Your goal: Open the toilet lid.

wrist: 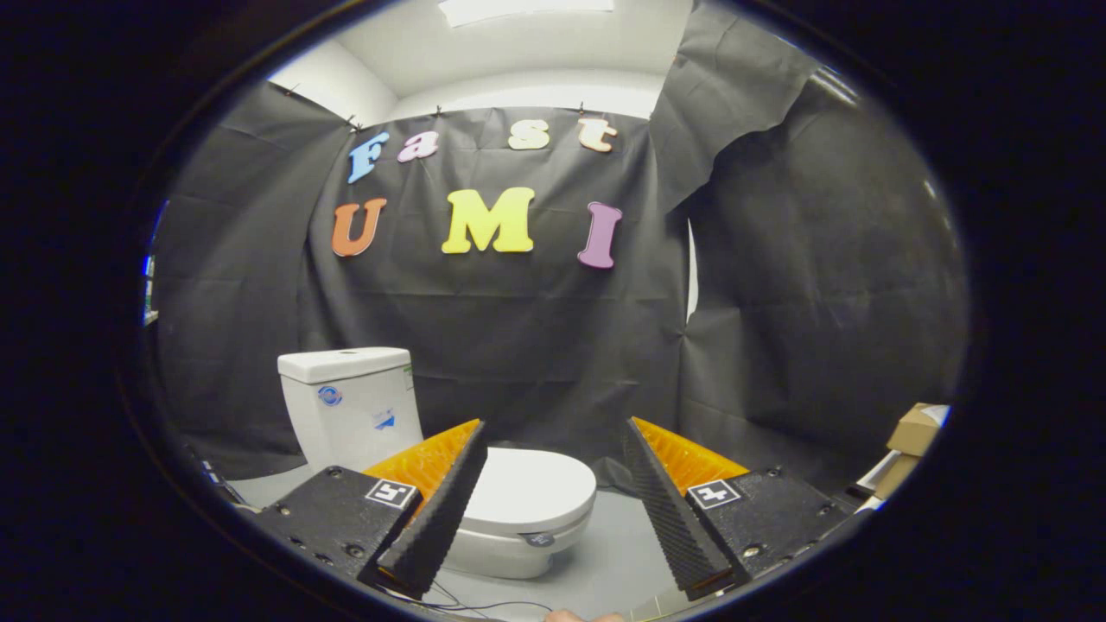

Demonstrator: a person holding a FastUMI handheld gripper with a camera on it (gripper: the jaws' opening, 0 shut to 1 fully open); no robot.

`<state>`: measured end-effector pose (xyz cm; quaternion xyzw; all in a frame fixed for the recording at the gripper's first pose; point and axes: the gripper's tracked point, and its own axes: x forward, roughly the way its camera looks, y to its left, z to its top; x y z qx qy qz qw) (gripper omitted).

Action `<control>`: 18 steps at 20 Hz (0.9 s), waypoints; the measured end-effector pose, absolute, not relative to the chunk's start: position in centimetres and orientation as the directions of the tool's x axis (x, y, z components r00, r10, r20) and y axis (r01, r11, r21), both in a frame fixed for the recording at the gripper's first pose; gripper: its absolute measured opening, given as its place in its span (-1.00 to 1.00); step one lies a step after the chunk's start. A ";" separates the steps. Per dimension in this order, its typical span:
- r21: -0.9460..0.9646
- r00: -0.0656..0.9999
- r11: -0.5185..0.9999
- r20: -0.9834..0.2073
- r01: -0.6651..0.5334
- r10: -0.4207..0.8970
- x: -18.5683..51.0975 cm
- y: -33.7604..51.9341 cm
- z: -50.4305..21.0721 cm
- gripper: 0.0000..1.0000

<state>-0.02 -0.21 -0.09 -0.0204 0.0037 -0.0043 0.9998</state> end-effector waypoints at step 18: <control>0.035 0.996 0.999 -0.087 0.000 0.003 2.2 0.5 -2.7 0.98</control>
